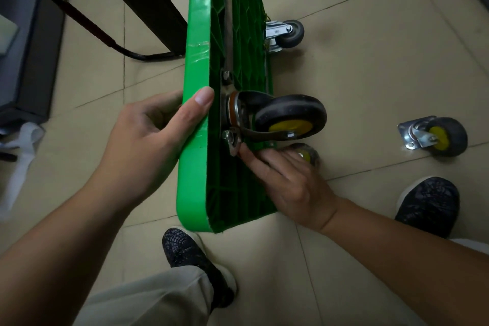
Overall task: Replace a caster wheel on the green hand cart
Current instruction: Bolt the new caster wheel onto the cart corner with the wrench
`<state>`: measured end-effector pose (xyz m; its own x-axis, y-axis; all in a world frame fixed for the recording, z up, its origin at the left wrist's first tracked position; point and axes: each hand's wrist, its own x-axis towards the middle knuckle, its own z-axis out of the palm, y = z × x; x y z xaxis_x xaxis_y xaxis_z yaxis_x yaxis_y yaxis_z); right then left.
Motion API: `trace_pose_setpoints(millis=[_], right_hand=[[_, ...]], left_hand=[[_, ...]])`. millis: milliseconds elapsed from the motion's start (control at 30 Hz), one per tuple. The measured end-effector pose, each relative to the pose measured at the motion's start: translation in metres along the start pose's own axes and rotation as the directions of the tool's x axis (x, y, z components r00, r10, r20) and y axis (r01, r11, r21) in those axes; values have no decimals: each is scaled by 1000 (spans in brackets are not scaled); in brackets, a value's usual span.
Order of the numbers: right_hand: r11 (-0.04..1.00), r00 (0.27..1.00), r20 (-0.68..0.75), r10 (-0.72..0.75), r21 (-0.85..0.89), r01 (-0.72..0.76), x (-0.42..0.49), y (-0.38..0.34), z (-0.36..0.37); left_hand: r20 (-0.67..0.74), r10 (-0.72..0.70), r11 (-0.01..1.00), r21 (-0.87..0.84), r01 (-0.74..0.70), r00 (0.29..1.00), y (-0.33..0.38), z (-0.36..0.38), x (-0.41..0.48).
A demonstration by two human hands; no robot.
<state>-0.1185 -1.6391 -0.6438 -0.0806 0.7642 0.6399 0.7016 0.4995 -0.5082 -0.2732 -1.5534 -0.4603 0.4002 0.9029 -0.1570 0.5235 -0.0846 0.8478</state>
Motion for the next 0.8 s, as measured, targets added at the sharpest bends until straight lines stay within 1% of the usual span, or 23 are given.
trace_pose_setpoints(millis=[133,233,300,400,533,600,700,767,800], right_hand=[[975,995,55,85,199,-95,0,-23,-6],[942,989,87,123,305,-144,3,-36,-11],[912,980,135,146,365,-186,6,-42,-13],[896,971,163,175,382,-226,8,-44,-15],[870,965,103,241,419,-261,7,-50,-19],[845,951,91,294,440,-303,8,-54,-24],[758,905,156,396,501,-418,12,-64,-34],[670,863,214,458,555,-493,15,-77,-43],[614,831,246,499,576,-540,19,-87,-47]], left_hand=[[-3,1,1000,-28,-1,1000,-2,-1,1],[20,13,999,-45,-12,1000,-4,-2,1],[23,13,998,-59,-12,1000,-5,-3,1],[21,10,998,-63,-9,1000,-7,-5,1],[12,4,999,-46,-3,1000,-9,-5,2],[8,14,999,-52,-14,1000,-8,-4,2],[7,19,998,-66,-18,1000,-7,-1,1],[8,20,997,-70,-20,1000,-6,0,1],[12,19,997,-75,-18,1000,-5,0,1]])
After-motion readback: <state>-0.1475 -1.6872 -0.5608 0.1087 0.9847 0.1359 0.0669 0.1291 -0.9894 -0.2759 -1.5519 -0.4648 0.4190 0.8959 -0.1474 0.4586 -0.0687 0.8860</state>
